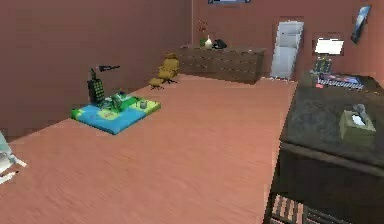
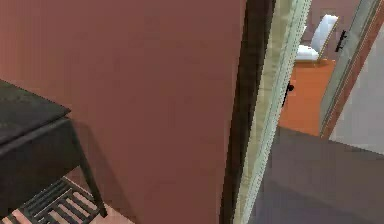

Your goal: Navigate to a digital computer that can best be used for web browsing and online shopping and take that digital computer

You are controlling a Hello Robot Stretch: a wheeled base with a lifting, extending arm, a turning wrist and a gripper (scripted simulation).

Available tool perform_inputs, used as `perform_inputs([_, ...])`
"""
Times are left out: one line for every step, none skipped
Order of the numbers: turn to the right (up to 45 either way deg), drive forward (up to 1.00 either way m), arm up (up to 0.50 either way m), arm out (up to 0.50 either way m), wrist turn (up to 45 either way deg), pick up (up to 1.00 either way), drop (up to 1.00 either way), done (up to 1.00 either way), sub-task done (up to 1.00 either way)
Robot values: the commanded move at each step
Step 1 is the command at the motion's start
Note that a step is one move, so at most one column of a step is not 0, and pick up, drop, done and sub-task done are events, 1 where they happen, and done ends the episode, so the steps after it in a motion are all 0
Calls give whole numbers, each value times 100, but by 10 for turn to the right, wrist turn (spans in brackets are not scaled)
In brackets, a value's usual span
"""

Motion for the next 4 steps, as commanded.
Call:
perform_inputs([-450,0,0,0,0,0,0,0,0])
perform_inputs([-450,0,0,0,0,0,0,0,0])
perform_inputs([-450,0,0,0,0,0,0,0,0])
perform_inputs([-300,0,0,0,0,0,0,0,0])
